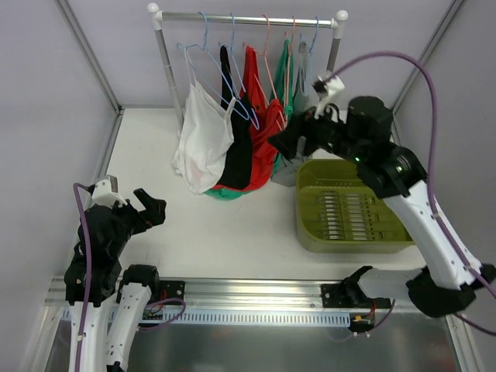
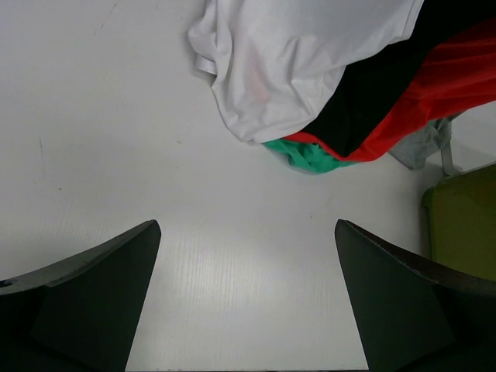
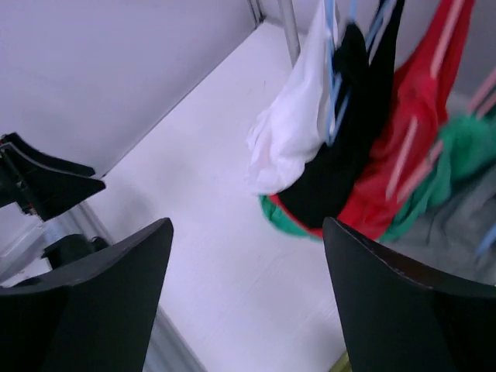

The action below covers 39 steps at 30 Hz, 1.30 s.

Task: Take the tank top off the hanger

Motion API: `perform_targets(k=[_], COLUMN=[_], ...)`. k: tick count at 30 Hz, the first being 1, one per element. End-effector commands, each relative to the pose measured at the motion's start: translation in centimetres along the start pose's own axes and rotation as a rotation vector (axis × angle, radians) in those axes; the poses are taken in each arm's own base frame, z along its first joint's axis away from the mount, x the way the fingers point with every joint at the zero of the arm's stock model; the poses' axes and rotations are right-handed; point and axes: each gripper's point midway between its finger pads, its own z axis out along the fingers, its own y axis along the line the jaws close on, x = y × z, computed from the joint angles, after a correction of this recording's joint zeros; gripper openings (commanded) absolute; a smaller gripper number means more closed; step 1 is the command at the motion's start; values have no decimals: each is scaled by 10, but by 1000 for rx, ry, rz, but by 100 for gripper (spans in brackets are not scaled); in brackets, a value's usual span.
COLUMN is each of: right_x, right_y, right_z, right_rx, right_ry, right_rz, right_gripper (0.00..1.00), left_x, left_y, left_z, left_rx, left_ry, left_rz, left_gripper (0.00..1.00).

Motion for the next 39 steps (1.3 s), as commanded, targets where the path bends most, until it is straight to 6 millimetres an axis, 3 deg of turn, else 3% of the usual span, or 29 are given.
perform_targets(k=[1,5,6,7,8,11,13,17,22,28,31,34,35,39], right_x=[-48,-81,-74,-97,-102,-113,-110,-110,-107,-85,-75,-75,-74,-76], right_y=[5,15,2,5,3,-10,-21,-28,-34,-61,-62,-62,-62,-60], right_z=[24,72,100,100,109,144,165,190,213,246,258,262,264,264], right_rx=[87,83,136,143,153,202,232,213,188,191,176,174,174,169], right_ry=[-63,-87,-51,-106,-113,-144,-142,-173,-191,-154,-143,-155,-156,-174], right_rz=[-216,-322,-341,-366,-410,-481,-500,-492,-491,-466,-462,-449,-437,-409], right_gripper=[77,62,59,57,55,53,53,50,49,48,47,36,27,24], left_x=[-3,-1,-1,-2,-2,0,0,1,2,1,1,1,1,2], left_y=[-8,-8,-8,-9,-9,-8,-8,-8,-8,-8,-8,-8,-8,-8], left_z=[6,8,8,8,8,9,9,10,12,12,12,12,13,12], left_rx=[38,42,44,44,44,42,42,41,38,39,39,40,40,40], left_ry=[-6,4,5,3,3,11,14,18,31,26,25,27,28,27], left_rz=[6,9,9,9,9,11,11,11,12,10,12,12,12,12], left_gripper=[99,99,99,99,99,99,99,99,99,99,99,99,99,99])
